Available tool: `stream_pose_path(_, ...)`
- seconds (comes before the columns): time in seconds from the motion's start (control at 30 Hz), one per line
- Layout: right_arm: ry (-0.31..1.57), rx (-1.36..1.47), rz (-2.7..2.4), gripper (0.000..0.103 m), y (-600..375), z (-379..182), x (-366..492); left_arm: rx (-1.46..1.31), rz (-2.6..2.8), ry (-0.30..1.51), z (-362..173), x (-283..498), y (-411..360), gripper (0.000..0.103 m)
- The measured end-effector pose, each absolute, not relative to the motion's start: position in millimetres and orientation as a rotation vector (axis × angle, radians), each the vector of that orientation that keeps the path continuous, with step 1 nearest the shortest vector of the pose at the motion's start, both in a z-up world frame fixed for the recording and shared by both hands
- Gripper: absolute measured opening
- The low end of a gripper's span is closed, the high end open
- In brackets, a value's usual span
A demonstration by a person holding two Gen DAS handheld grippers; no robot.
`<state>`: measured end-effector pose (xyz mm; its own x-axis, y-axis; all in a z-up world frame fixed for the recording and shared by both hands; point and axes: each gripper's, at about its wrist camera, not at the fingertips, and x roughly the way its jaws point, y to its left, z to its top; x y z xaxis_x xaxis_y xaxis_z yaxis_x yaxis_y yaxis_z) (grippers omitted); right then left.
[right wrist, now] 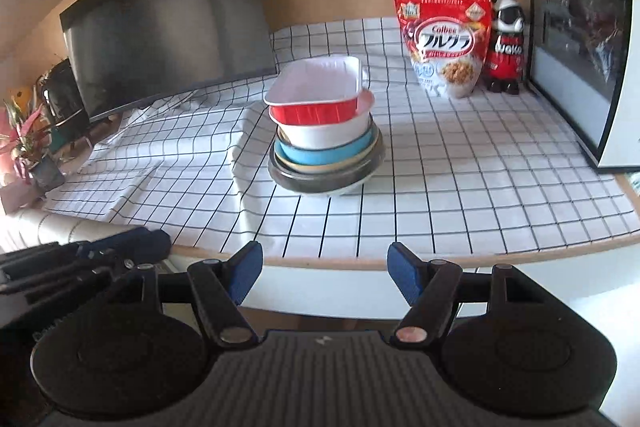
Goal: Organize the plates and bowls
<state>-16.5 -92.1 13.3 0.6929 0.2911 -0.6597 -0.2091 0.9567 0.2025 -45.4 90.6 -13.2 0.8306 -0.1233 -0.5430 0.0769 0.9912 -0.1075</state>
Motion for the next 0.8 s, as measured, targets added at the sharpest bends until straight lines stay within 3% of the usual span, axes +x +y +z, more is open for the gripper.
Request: stream_pose_path(0.8,0.777,0.087,0.303,0.07,-114,11,-10,-0.07,-0.102,0.613,-14,-33,63,0.014)
